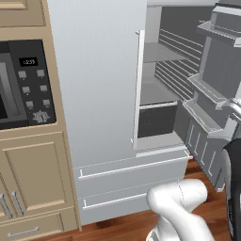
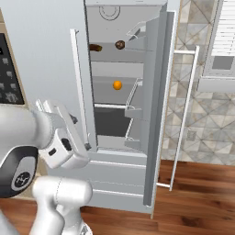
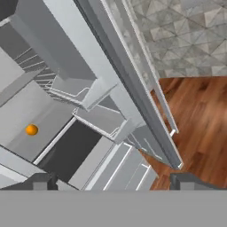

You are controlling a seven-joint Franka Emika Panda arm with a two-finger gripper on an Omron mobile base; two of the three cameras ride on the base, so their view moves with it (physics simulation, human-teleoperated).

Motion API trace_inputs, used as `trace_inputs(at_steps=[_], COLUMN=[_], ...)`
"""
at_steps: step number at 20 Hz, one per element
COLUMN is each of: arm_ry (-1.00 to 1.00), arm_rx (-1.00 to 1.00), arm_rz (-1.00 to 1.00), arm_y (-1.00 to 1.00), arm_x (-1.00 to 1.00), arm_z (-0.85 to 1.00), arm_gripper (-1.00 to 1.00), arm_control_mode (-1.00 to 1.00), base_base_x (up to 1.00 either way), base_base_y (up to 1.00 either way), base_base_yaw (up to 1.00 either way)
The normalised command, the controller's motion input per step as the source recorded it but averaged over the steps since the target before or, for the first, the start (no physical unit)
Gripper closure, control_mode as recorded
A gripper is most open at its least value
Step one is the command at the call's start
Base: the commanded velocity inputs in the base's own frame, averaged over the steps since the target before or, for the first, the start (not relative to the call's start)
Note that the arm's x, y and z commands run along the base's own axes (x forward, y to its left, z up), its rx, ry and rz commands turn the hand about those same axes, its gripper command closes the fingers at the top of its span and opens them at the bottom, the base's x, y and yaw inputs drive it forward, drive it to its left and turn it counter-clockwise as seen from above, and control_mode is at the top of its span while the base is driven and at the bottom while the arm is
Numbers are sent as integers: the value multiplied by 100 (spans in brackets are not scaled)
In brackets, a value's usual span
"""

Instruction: Place the potato in the correct fridge rack based on whether it is a fruit or vegetable. Finally, close the fridge door.

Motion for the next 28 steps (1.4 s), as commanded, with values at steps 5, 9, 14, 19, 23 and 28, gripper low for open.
trace_inputs(at_steps=[5, 9, 14, 19, 23, 28], arm_ry=[-4, -7, -9, -9, -3, -2], arm_rx=[12, 8, 4, 0, 0, 0], arm_rz=[3, 3, 4, 12, 18, 8], arm_y=[-100, -100, -100, -85, -52, -24], arm_x=[-33, -1, 0, 18, 19, 37], arm_z=[0, 0, 0, -3, -13, -31], arm_gripper=[-100, -100, -100, -100, -100, -100], arm_control_mode=[-100, -100, -100, -100, -100, -100], base_base_x=[0, 0, 0, 0, 0, 0], base_base_y=[0, 0, 0, 0, 0, 0], base_base_yaw=[0, 0, 0, 0, 0, 0])
